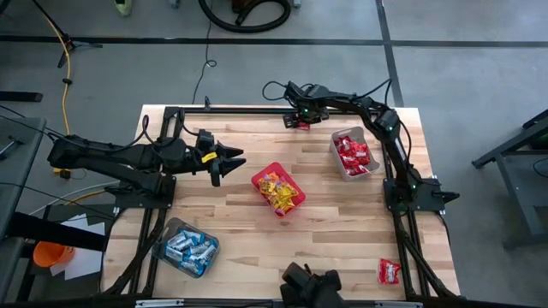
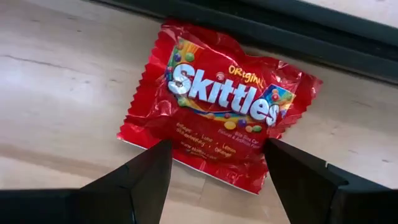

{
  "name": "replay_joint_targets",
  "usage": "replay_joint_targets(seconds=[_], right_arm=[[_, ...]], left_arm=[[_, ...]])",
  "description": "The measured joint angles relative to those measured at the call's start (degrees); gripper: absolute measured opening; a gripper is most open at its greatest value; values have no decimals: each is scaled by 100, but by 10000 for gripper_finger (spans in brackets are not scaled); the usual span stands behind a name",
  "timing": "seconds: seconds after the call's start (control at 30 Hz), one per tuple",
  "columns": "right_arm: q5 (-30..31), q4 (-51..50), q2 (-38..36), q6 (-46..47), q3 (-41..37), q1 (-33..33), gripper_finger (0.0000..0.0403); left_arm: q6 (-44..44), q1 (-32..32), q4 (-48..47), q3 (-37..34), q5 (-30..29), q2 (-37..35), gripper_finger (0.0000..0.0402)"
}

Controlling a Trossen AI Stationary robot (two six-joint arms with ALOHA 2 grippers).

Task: Sort candy
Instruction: Put the red candy into the gray bin

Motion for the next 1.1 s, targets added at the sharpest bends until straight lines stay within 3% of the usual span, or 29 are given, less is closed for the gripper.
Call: replay_joint_targets(seconds=[0.1, 0.2, 0.43, 0.8, 1.1], right_arm=[[8, 18, 74, 1, 8, -27, 239], [41, -7, 107, -43, 17, -25, 197], [208, -44, -53, -592, -8, -23, 16], [216, 284, -1593, -1254, 17, -90, 1], [550, 312, -2843, -1420, 0, 389, 0]], left_arm=[[0, 0, -1, -1, 10, 0, 200], [-1, 0, -1, -2, 10, 0, 200], [2, 2, -3, -2, 160, 0, 200], [17, 2, -3, -2, 158, 0, 200], [17, 2, -5, -2, 151, 0, 200]])
